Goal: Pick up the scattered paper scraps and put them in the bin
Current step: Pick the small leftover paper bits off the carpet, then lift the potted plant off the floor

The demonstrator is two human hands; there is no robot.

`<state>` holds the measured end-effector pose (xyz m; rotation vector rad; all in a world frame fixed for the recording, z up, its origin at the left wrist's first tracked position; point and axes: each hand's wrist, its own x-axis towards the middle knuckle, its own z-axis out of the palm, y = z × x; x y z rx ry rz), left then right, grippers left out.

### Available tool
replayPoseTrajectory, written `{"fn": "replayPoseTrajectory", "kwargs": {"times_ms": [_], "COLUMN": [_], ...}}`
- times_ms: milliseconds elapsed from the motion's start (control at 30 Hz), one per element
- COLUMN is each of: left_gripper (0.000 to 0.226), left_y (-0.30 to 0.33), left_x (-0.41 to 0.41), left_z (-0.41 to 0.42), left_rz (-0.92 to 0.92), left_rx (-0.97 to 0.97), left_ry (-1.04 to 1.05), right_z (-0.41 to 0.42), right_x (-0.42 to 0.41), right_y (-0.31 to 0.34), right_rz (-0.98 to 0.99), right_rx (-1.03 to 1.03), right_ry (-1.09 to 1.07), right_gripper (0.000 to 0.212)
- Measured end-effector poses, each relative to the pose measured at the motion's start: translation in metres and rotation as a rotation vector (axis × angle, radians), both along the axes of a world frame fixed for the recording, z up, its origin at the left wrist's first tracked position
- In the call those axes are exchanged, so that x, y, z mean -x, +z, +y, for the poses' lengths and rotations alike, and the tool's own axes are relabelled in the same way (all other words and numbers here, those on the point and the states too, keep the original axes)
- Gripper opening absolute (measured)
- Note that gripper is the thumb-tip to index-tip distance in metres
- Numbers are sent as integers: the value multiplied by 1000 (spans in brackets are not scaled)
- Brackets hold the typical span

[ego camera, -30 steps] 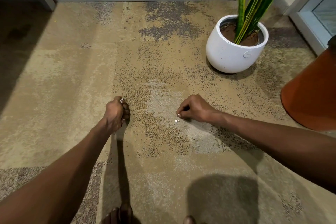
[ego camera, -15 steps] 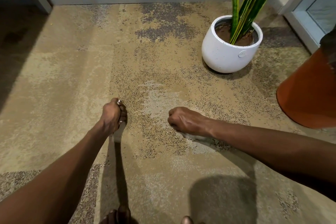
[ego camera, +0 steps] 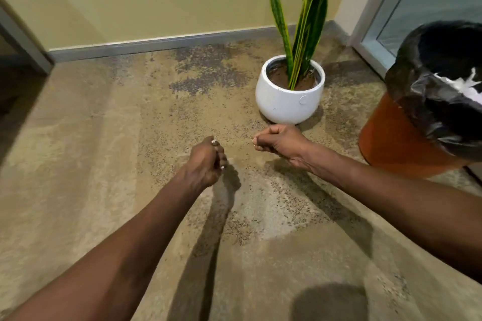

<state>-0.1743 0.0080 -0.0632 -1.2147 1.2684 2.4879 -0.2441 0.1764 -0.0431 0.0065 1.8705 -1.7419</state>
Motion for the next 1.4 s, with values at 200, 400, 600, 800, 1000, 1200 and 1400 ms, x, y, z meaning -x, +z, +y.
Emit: {"fn": "replayPoseTrajectory", "kwargs": {"times_ms": [200, 400, 600, 800, 1000, 1200, 1400], "left_gripper": [36, 32, 27, 62, 86, 101, 76], "left_y": [107, 209, 250, 228, 236, 235, 222], "left_x": [75, 115, 133, 150, 138, 144, 156], "left_z": [88, 191, 289, 335, 328, 324, 287], "left_rz": [270, 393, 450, 500, 544, 380, 540], "left_rx": [-205, -181, 111, 364, 470, 85, -14], "left_ry": [-104, -145, -437, -1017, -1164, -1028, -889], "right_z": [38, 116, 213, 288, 290, 246, 280], "right_x": [14, 28, 47, 59, 42, 31, 52], "right_y": [90, 175, 204, 190, 177, 172, 156], "right_rz": [151, 500, 605, 481, 738, 990, 872], "right_rx": [257, 208, -81, -865, -1071, -721, -1323], "right_ry": [-283, -661, -871, -667, -774, -345, -242], "right_gripper": [13, 13, 28, 9, 13, 40, 35]}}
